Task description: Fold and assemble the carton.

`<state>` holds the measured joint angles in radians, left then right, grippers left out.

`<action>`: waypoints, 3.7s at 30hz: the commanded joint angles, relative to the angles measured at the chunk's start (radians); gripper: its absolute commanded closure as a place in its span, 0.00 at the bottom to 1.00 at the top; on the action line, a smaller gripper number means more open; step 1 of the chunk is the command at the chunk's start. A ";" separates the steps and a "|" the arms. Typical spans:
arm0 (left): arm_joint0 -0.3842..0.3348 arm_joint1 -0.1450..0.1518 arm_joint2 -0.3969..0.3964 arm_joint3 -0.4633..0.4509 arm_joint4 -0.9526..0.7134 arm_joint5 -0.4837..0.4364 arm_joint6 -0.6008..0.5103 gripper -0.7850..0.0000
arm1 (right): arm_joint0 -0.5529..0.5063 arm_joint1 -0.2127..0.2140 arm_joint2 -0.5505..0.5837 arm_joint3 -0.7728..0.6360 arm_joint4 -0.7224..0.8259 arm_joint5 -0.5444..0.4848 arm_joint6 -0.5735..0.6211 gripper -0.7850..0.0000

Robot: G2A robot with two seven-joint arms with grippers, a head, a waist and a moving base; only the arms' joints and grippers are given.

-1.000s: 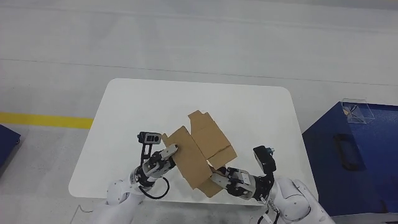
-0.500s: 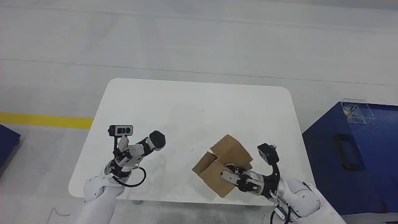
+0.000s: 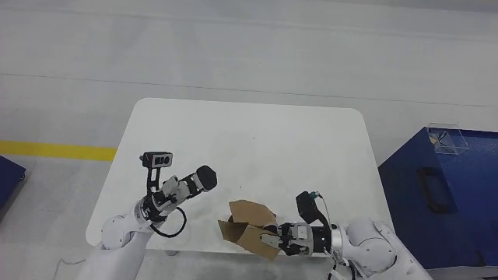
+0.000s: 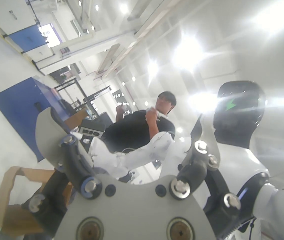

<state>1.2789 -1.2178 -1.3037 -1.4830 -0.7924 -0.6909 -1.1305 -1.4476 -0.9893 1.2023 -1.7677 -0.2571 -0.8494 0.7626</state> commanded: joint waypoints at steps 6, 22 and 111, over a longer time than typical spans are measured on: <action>-0.045 -0.001 0.120 0.000 0.142 0.184 -0.119 0.00 | -0.028 0.011 0.000 -0.087 -0.095 -0.011 0.027 1.00; -0.132 -0.010 0.213 0.108 0.189 0.259 -0.184 0.00 | -0.090 0.034 0.059 -0.162 -0.052 0.023 -0.023 1.00; -0.104 0.099 0.133 -0.170 1.004 0.336 0.017 1.00 | 0.080 0.052 -0.015 -0.134 0.119 0.131 0.065 1.00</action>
<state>1.1755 -1.1196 -1.1743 -1.6529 0.2117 -0.3536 -1.1149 -1.3662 -0.9380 1.1875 -1.9020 -0.1352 -0.7175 0.8307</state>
